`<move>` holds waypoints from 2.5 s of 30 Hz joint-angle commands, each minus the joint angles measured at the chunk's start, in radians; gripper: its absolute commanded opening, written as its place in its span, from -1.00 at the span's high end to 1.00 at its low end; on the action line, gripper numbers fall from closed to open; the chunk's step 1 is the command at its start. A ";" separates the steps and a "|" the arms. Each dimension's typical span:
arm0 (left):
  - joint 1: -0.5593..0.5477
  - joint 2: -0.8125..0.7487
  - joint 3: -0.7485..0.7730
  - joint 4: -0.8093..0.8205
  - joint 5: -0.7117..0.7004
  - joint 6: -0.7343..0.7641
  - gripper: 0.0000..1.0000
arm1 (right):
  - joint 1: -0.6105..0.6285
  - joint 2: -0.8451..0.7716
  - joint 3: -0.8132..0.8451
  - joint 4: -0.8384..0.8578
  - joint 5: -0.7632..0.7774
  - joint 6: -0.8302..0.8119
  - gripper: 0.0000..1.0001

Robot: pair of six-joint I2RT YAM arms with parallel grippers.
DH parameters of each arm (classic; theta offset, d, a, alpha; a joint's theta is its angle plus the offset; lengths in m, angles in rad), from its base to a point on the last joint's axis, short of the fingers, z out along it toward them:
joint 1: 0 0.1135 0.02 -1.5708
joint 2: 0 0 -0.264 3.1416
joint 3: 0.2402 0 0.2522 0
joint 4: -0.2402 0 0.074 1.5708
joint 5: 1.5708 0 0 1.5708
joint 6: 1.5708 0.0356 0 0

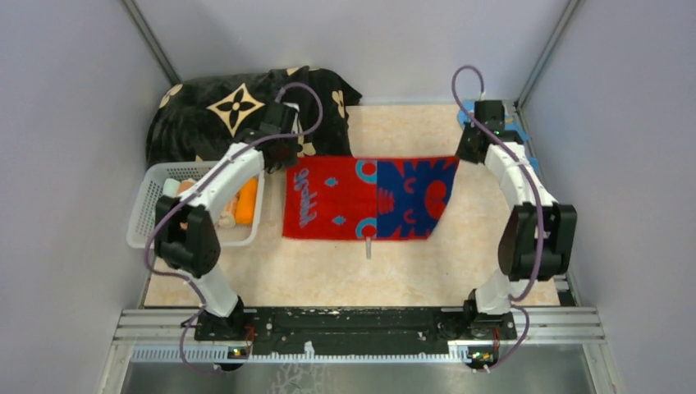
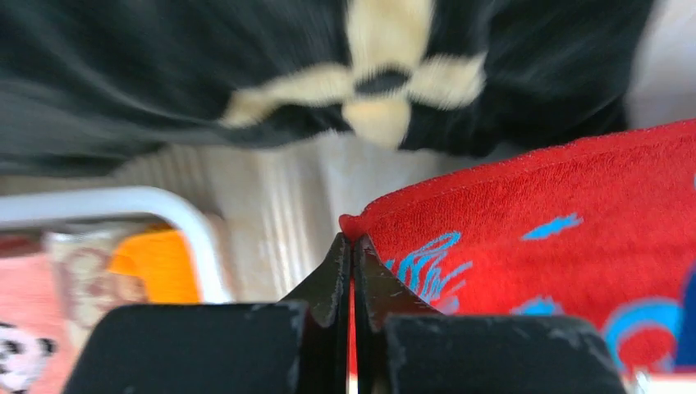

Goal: Roll the towels
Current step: Flatten out the towel at the center of the board, then fold the towel at the center of the board.

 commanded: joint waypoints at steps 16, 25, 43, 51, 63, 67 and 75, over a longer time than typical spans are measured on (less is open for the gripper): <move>0.004 -0.735 -0.172 0.053 0.084 0.028 1.00 | 0.002 -0.764 -0.089 -0.019 -0.025 0.023 1.00; 0.004 -0.727 -0.197 -0.064 0.125 0.006 1.00 | 0.003 -0.783 -0.153 -0.099 0.021 0.077 1.00; 0.022 0.004 -0.173 0.341 0.062 -0.002 1.00 | -0.012 -0.153 -0.275 0.517 0.122 0.077 1.00; 0.030 -0.013 -0.175 0.362 0.063 0.002 1.00 | -0.016 -0.144 -0.241 0.458 0.099 0.064 1.00; 0.035 -0.155 -0.325 0.404 0.089 -0.038 1.00 | -0.024 -0.288 -0.345 0.418 0.142 0.108 1.00; 0.036 -0.216 -0.398 0.410 0.107 -0.069 1.00 | -0.024 -0.355 -0.393 0.367 0.146 0.149 1.00; 0.034 -0.302 -0.486 0.409 0.193 -0.112 1.00 | -0.024 -0.482 -0.532 0.297 0.161 0.222 1.00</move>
